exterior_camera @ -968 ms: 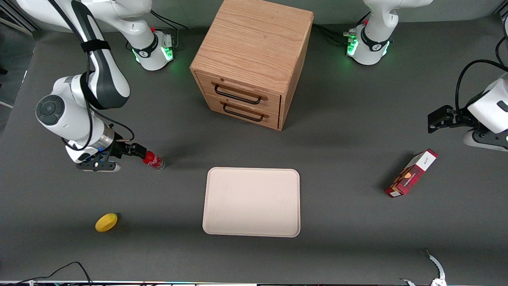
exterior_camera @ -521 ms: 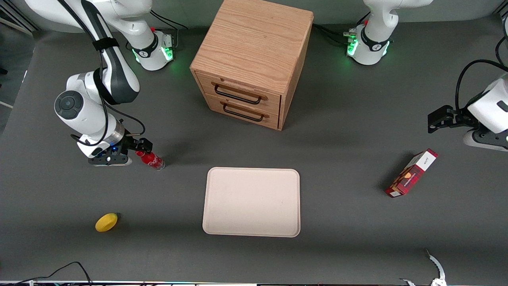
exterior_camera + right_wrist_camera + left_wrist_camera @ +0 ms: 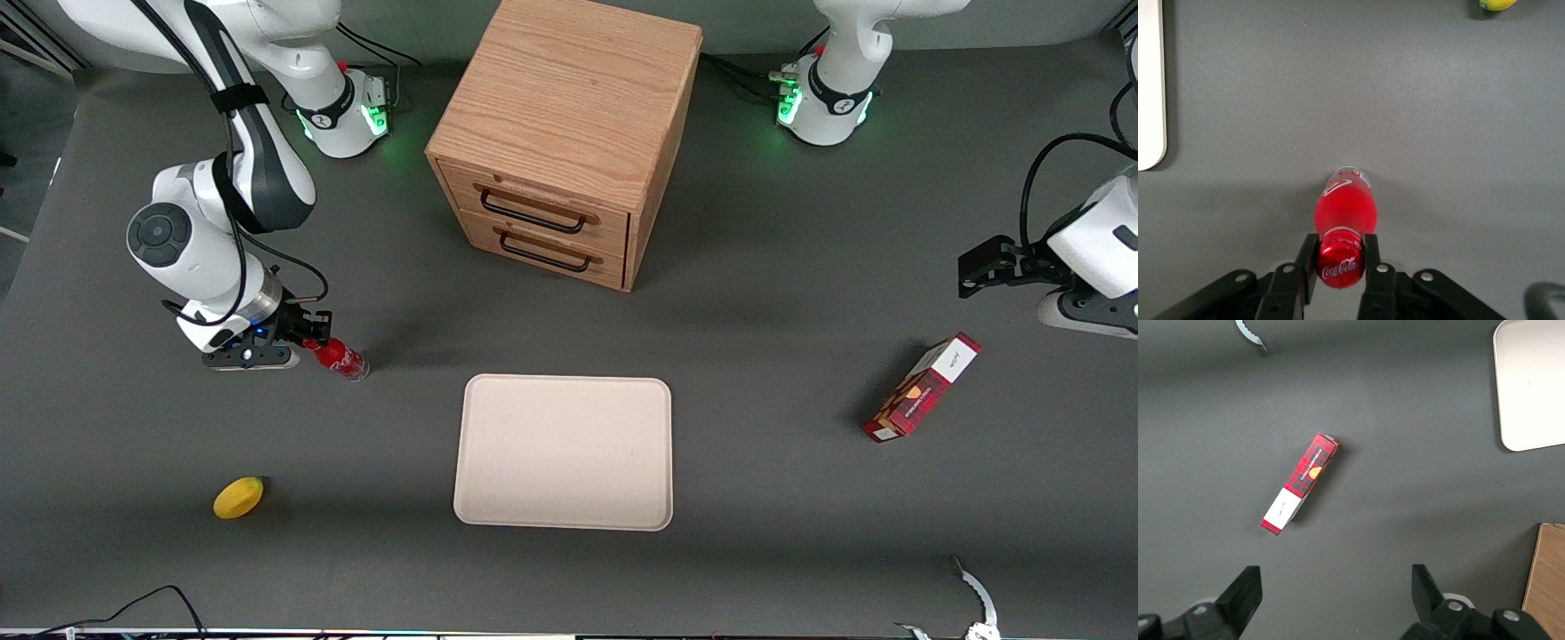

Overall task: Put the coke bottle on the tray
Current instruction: 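Close the right gripper around the bottle's cap end, then lift the held bottle up off the table with the right gripper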

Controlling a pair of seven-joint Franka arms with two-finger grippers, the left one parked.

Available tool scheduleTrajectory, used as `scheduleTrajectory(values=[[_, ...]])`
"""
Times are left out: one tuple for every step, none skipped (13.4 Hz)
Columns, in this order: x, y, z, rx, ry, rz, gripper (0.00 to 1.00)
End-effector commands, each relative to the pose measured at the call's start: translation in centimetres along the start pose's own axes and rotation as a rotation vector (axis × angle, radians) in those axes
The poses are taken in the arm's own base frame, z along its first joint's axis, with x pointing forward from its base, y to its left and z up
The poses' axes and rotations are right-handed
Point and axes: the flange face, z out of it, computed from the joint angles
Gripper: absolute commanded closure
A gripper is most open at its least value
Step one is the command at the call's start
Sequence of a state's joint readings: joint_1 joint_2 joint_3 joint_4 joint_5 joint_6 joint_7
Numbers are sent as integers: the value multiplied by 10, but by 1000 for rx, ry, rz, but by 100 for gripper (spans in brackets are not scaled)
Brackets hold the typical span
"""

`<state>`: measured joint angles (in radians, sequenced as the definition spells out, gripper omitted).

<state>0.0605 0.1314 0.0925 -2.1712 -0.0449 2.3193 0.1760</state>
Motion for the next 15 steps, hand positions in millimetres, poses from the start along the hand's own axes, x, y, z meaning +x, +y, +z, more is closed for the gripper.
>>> scheduleTrajectory(values=[[-6,-2,-7,-12,24,-1,100],[-6,-6,-9,-11,27,-7,100],[-4,-8,-15,-10,35,-7,100],[1,-10,-31,-9,52,-4,100],[7,-10,-52,-17,30,-2,100],[18,-10,-86,-24,7,4,100],[25,-9,-117,-32,-23,1,100],[32,-7,-150,-34,-34,8,100],[38,-7,-184,-28,-29,15,100],[40,-6,-220,-22,-36,24,100],[39,-1,-253,-19,-48,37,100],[37,-1,-280,-11,-56,34,100],[37,1,-299,-9,-64,36,100],[40,2,-308,-7,-67,37,100],[42,1,-310,-7,-63,36,100]])
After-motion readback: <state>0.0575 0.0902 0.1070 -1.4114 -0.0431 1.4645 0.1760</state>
